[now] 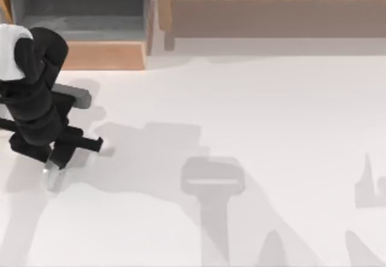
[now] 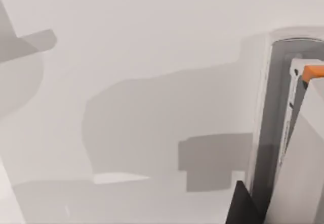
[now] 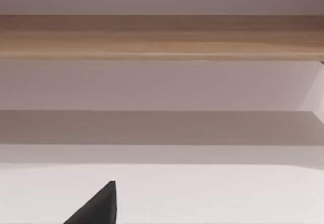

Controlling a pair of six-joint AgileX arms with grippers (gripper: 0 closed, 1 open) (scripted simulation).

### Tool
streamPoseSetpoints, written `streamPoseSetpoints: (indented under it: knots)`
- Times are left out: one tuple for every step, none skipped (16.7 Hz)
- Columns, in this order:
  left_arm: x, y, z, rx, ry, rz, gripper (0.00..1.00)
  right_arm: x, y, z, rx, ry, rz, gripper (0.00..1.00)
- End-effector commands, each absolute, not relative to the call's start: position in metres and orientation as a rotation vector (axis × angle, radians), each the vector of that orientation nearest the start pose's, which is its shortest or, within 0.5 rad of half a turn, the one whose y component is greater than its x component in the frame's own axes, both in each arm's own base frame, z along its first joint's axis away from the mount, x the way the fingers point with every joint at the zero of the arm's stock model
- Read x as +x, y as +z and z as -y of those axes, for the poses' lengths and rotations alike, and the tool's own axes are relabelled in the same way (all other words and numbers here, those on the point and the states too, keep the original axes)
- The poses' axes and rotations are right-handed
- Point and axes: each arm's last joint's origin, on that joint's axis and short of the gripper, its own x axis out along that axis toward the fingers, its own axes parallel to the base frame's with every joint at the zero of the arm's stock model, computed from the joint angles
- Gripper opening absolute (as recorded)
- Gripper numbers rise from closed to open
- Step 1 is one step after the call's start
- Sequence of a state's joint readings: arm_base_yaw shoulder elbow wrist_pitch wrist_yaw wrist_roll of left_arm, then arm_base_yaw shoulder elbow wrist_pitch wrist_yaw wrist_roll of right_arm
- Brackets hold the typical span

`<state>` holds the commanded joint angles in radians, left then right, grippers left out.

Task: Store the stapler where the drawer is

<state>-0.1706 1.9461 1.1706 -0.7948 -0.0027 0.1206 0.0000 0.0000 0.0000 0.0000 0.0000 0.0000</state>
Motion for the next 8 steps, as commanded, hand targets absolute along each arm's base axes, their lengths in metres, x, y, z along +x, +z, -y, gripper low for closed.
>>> streamPoseSetpoints:
  knots:
    - [0.3350, 0.1176, 0.0554, 0.227, -0.221, -1.559, 0.02, 0.1057, 0.1600, 0.0012, 0.000, 0.000, 0.000, 1.00]
    - [0.3350, 0.1176, 0.0554, 0.227, -0.221, -1.559, 0.00, 0.1057, 0.1600, 0.0012, 0.000, 0.000, 0.000, 1.00]
    - [0.3350, 0.1176, 0.0554, 0.227, -0.221, -1.559, 0.00, 0.1057, 0.1600, 0.0012, 0.000, 0.000, 0.000, 1.00]
    - [0.3350, 0.1176, 0.0554, 0.227, -0.221, -1.559, 0.00, 0.1057, 0.1600, 0.0012, 0.000, 0.000, 0.000, 1.00]
    - [0.3350, 0.1176, 0.0554, 0.227, -0.221, -1.559, 0.00, 0.1057, 0.1600, 0.0012, 0.000, 0.000, 0.000, 1.00]
    - [0.3350, 0.1176, 0.0554, 0.227, -0.221, -1.559, 0.00, 0.1057, 0.1600, 0.0012, 0.000, 0.000, 0.000, 1.00]
    - [0.3350, 0.1176, 0.0554, 0.227, -0.221, -1.559, 0.00, 0.1057, 0.1600, 0.0012, 0.000, 0.000, 0.000, 1.00]
    - [0.3350, 0.1176, 0.0554, 0.227, -0.221, -1.559, 0.00, 0.1057, 0.1600, 0.0012, 0.000, 0.000, 0.000, 1.00]
